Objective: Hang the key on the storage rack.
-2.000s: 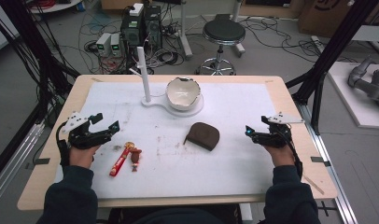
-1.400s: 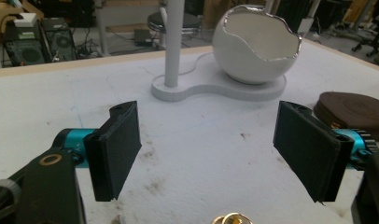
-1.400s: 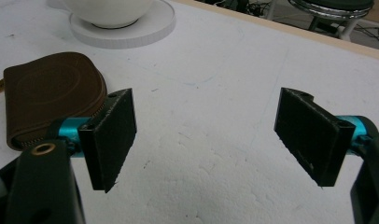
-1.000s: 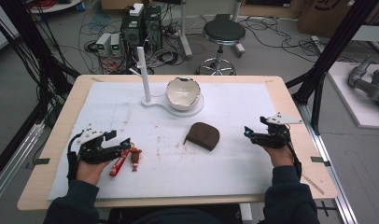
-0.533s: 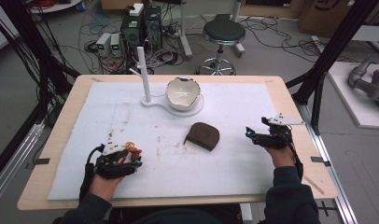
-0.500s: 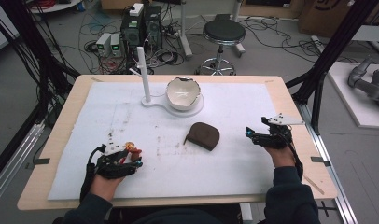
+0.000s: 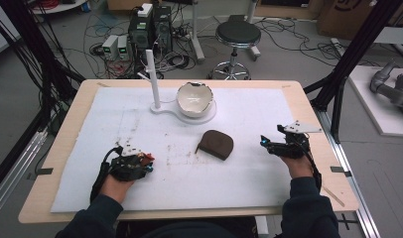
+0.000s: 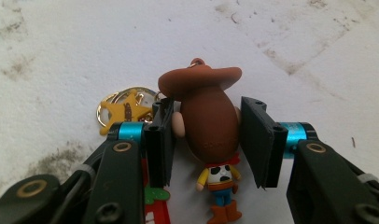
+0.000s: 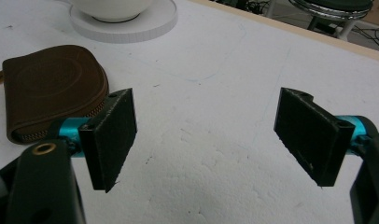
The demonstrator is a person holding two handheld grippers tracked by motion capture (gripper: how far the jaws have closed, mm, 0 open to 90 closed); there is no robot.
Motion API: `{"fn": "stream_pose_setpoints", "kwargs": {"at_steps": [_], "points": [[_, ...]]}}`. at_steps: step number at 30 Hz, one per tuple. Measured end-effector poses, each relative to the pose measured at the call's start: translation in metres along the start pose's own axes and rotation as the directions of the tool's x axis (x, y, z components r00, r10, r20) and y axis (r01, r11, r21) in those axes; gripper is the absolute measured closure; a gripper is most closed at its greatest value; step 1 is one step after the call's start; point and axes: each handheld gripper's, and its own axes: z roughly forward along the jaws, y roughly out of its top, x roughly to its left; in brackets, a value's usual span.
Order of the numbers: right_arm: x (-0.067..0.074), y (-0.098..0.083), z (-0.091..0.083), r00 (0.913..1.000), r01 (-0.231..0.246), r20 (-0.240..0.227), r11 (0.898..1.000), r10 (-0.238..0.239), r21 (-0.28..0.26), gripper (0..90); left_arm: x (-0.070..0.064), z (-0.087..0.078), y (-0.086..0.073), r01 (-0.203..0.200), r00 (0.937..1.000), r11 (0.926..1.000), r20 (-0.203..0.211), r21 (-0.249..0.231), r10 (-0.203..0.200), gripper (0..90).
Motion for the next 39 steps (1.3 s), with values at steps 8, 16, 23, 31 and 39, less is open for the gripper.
{"fn": "stream_pose_setpoints", "kwargs": {"at_steps": [8,16,23,31,39], "points": [[0.001,0.000,0.002,1.0000,0.002,-0.003,1.000,-0.002,0.006,21.4,0.006,0.001,0.002,-0.011,0.9994,0.9999,0.034,-0.001,0.011,56.9],[-0.001,-0.001,-0.001,1.0000,-0.009,0.005,1.000,0.009,-0.001,21.4,0.031,-0.028,0.018,0.108,0.9860,0.9781,0.144,-0.178,-0.083,57.2],[-0.002,0.001,0.000,1.0000,-0.007,0.006,1.000,0.007,-0.006,21.4,0.058,-0.068,0.053,0.152,0.9751,0.9244,0.206,-0.350,-0.083,57.2],[-0.002,0.002,0.000,1.0000,-0.006,0.002,1.000,0.006,-0.010,21.4,0.074,-0.092,0.094,0.138,0.9814,0.8839,0.182,-0.447,-0.061,57.2],[-0.002,0.002,0.000,1.0000,-0.007,0.001,1.000,0.007,-0.015,21.4,0.086,-0.101,0.130,0.110,0.9884,0.8701,0.145,-0.480,-0.045,57.2]]}}
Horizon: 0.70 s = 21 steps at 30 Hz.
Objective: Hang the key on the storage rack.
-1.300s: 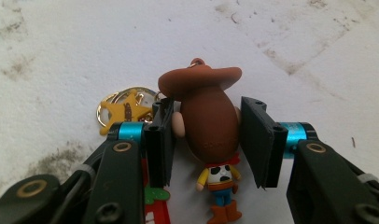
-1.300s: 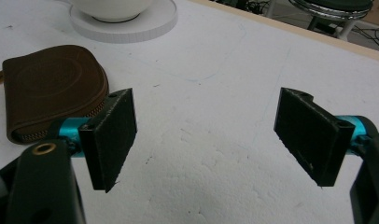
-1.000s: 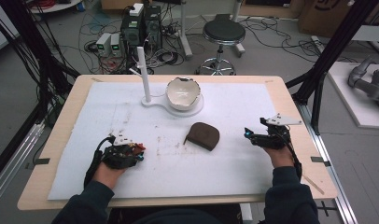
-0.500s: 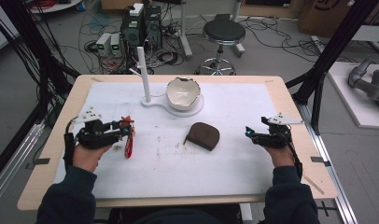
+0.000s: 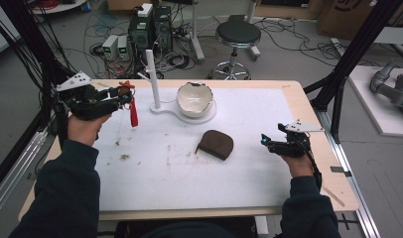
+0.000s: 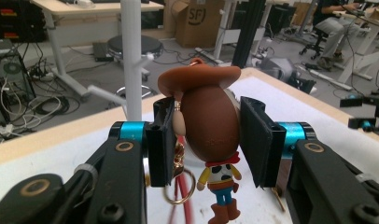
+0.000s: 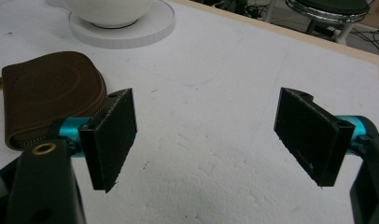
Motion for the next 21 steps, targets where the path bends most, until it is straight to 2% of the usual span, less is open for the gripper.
{"fn": "stream_pose_setpoints", "kwargs": {"at_steps": [3,11,17,21], "points": [[0.000,0.000,0.000,1.0000,0.002,0.000,1.000,-0.002,0.000,21.4,0.002,0.004,0.010,0.007,0.9999,0.9999,0.010,-0.012,-0.007,57.2],[0.001,0.000,0.001,1.0000,0.006,-0.004,1.000,-0.006,0.004,21.4,0.006,0.027,0.029,0.002,0.9997,1.0000,0.025,0.000,-0.002,57.2],[0.001,-0.001,0.001,1.0000,0.006,-0.005,1.000,-0.006,0.005,21.4,0.012,0.047,0.036,0.003,0.9999,0.9996,0.012,0.028,-0.004,57.1],[0.000,-0.001,0.002,1.0000,0.006,-0.006,1.000,-0.006,0.005,21.4,0.018,0.057,0.036,0.029,0.9995,0.9992,0.011,0.026,-0.029,57.0]]}}
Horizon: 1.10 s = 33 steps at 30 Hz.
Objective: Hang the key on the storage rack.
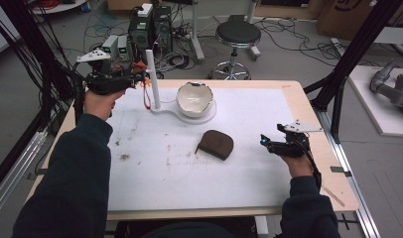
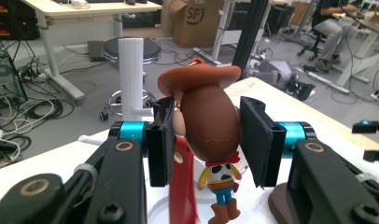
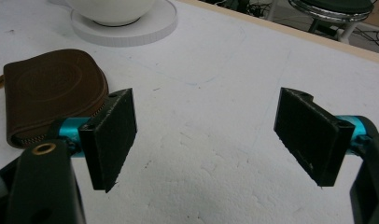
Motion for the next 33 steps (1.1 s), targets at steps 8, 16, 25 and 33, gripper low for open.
{"fn": "stream_pose_setpoints", "kwargs": {"at_steps": [8,16,25,33], "points": [[-0.001,-0.001,0.001,1.0000,-0.008,-0.003,1.000,0.008,0.003,21.4,0.009,0.019,0.001,0.022,0.9997,0.9997,0.007,0.007,-0.022,57.1],[-0.002,-0.002,0.000,0.9999,-0.015,-0.004,1.000,0.015,0.002,21.4,0.015,0.028,0.003,0.039,0.9991,0.9991,-0.018,0.013,-0.039,57.1],[-0.001,-0.002,0.001,0.9999,-0.010,-0.009,1.000,0.010,0.005,21.4,0.025,0.034,-0.003,0.091,0.9951,0.9958,-0.039,-0.008,-0.091,57.0],[-0.001,-0.002,0.000,0.9999,-0.009,-0.011,1.000,0.009,0.004,21.4,0.042,0.027,-0.020,0.164,0.9823,0.9860,-0.087,-0.028,-0.166,56.8]]}}
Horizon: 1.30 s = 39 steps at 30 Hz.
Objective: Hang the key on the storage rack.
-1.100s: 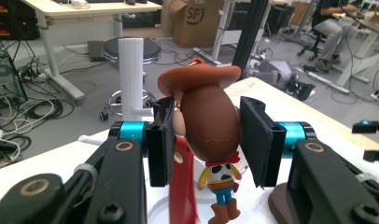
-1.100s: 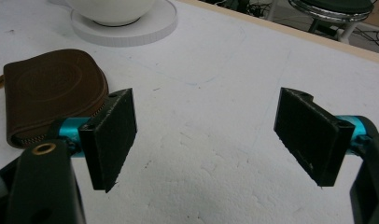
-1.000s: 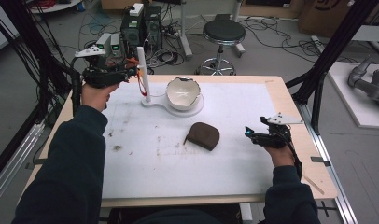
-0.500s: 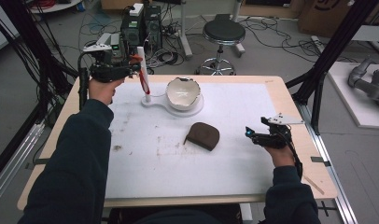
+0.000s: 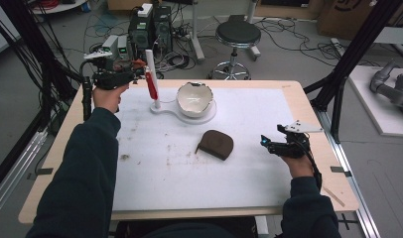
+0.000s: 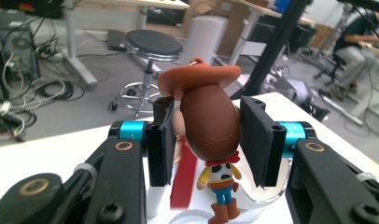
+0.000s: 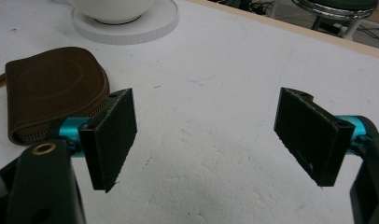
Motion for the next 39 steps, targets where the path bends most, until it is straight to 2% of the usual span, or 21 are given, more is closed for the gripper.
{"fn": "stream_pose_setpoints", "kwargs": {"at_steps": [3,4,5,6,7,8,11,14,15,16,18,19,20,23,24,26,29,32,36,39], "points": [[0.000,0.000,0.000,1.0000,0.001,-0.003,1.000,-0.001,-0.001,21.4,0.009,-0.002,-0.012,0.001,0.9995,0.9998,-0.031,0.020,-0.001,56.7],[0.000,0.000,0.000,1.0000,0.002,0.000,1.000,-0.002,-0.002,21.4,0.010,-0.003,-0.016,-0.017,0.9992,0.9996,-0.037,0.020,0.017,56.4],[0.001,0.000,0.000,1.0000,0.000,-0.002,1.000,0.000,-0.001,21.4,0.009,-0.004,-0.024,-0.057,0.9973,0.9984,-0.046,0.007,0.057,55.6],[0.001,0.000,0.000,1.0000,0.001,-0.002,1.000,-0.001,-0.001,21.4,0.009,-0.004,-0.024,-0.057,0.9973,0.9984,-0.046,0.007,0.057,54.7],[0.001,0.000,0.000,1.0000,0.000,-0.002,1.000,0.000,0.000,21.4,0.009,-0.006,-0.032,-0.076,0.9954,0.9971,-0.059,-0.007,0.075,51.2],[0.000,0.000,0.000,1.0000,0.002,-0.002,1.000,-0.002,-0.001,21.4,0.009,-0.006,-0.032,-0.076,0.9954,0.9971,-0.059,-0.007,0.075,46.2],[0.001,0.000,0.000,1.0000,-0.001,-0.001,1.000,0.001,0.000,21.4,0.013,-0.015,-0.042,-0.076,0.9961,0.9961,-0.047,-0.043,0.074,42.2],[0.001,0.000,-0.001,1.0000,0.000,0.000,1.000,0.000,0.000,21.4,0.016,-0.025,-0.049,-0.075,0.9965,0.9952,-0.043,-0.062,0.072,34.1],[0.001,0.000,-0.001,1.0000,0.000,0.000,1.000,0.000,0.000,21.4,0.016,-0.028,-0.051,-0.073,0.9965,0.9951,-0.045,-0.066,0.070,34.1],[0.001,0.000,0.000,1.0000,0.000,-0.003,1.000,0.000,-0.001,21.4,0.017,-0.032,-0.055,-0.070,0.9968,0.9955,-0.042,-0.063,0.068,27.7],[0.001,0.000,0.000,1.0000,0.004,-0.003,1.000,-0.004,-0.003,21.4,0.016,-0.038,-0.064,-0.089,0.9958,0.9929,-0.031,-0.079,0.086,24.1],[0.002,0.001,0.000,1.0000,0.007,-0.003,1.000,-0.007,-0.004,21.4,0.015,-0.041,-0.069,-0.109,0.9940,0.9905,-0.020,-0.084,0.107,17.1],[0.002,0.000,0.001,1.0000,0.006,-0.006,1.000,-0.006,-0.001,21.4,0.014,-0.043,-0.073,-0.120,0.9928,0.9897,-0.017,-0.079,0.119,17.1],[0.002,0.001,0.002,0.9999,0.007,-0.010,1.000,-0.007,-0.003,21.4,0.007,-0.053,-0.090,-0.177,0.9838,0.9829,-0.041,-0.051,0.175,17.1],[0.002,0.001,0.002,0.9997,0.012,-0.019,1.000,-0.013,-0.007,21.3,0.005,-0.055,-0.095,-0.199,0.9794,0.9786,-0.046,-0.053,0.197,17.1],[0.003,0.001,0.002,0.9997,0.016,-0.020,1.000,-0.016,-0.008,21.3,0.002,-0.059,-0.103,-0.217,0.9753,0.9744,-0.053,-0.057,0.214,17.1],[0.004,0.001,0.003,0.9996,0.017,-0.023,1.000,-0.017,-0.004,21.3,0.001,-0.064,-0.116,-0.210,0.9772,0.9760,-0.041,-0.056,0.208,17.1],[0.005,0.001,0.004,0.9997,0.017,-0.020,1.000,-0.017,-0.005,21.2,0.002,-0.067,-0.129,-0.185,0.9826,0.9807,-0.027,-0.062,0.184,17.1],[0.005,0.001,0.006,0.9997,0.016,-0.016,1.000,-0.016,0.001,21.2,0.005,-0.068,-0.134,-0.159,0.9872,0.9853,-0.011,-0.061,0.159,17.1],[0.005,0.001,0.008,0.9996,0.024,-0.017,1.000,-0.024,0.007,21.2,0.002,-0.065,-0.135,-0.186,0.9824,0.9811,0.010,-0.056,0.186,17.4]]}}
